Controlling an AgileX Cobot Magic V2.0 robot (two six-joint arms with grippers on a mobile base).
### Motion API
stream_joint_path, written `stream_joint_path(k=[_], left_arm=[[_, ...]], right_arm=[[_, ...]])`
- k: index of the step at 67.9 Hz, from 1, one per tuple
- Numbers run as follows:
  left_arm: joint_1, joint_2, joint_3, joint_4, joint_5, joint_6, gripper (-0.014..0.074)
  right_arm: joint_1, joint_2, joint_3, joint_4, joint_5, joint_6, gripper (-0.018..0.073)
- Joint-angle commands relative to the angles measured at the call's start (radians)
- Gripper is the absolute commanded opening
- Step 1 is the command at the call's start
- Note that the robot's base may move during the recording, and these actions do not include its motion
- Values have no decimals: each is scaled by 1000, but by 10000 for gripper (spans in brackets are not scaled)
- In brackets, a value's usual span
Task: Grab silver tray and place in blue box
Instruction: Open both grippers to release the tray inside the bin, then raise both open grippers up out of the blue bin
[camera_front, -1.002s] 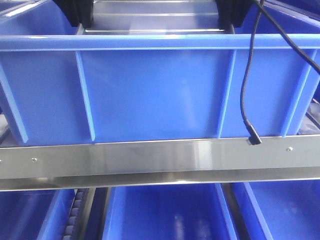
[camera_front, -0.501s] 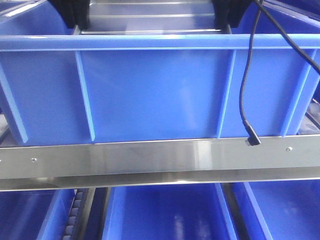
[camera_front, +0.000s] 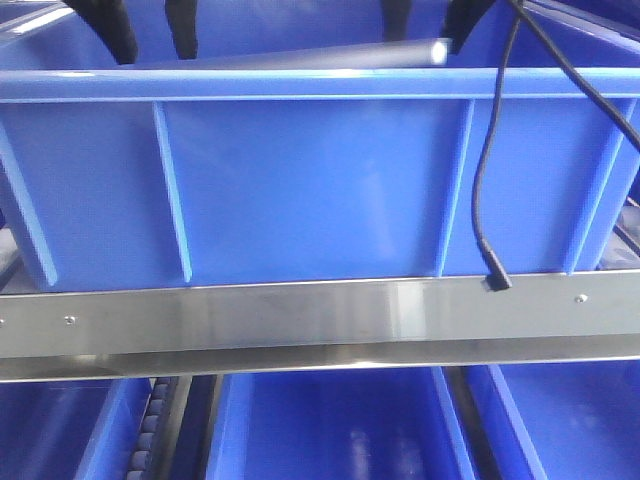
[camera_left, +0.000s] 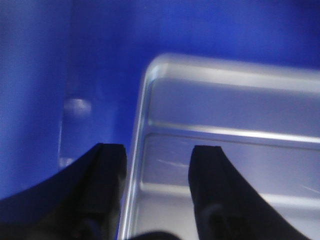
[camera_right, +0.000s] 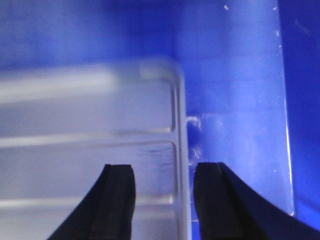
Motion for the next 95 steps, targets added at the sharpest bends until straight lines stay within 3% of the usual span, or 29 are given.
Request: stream_joint_path(k=[1, 20, 25, 32, 35, 50, 69, 95], left_arm=[[-2, -48, -34, 25, -40, -6, 200], [-2, -48, -34, 31, -50, -6, 175], [-2, -48, -34, 31, -52, -6, 75], [-2, -48, -34, 40, -73, -6, -109], [-2, -48, -34, 47, -81, -6, -94], [0, -48, -34, 50, -78, -6, -90], [-8, -77, 0, -8, -81, -6, -90], [-55, -281, 192, -33, -280, -6, -90]], right_arm=[[-11, -52, -41, -24, -75, -5, 401], [-11, -52, -41, -24, -89, -5, 376], [-11, -52, -41, -24, -89, -5, 288], [-11, -52, -41, -24, -90, -5, 93], [-11, -52, -41, -24, -94, -5, 38], [-11, -53, -41, -24, -118, -6, 53], [1, -98, -31, -10, -115, -116, 53], [34, -368, 236, -10, -359, -276, 53]])
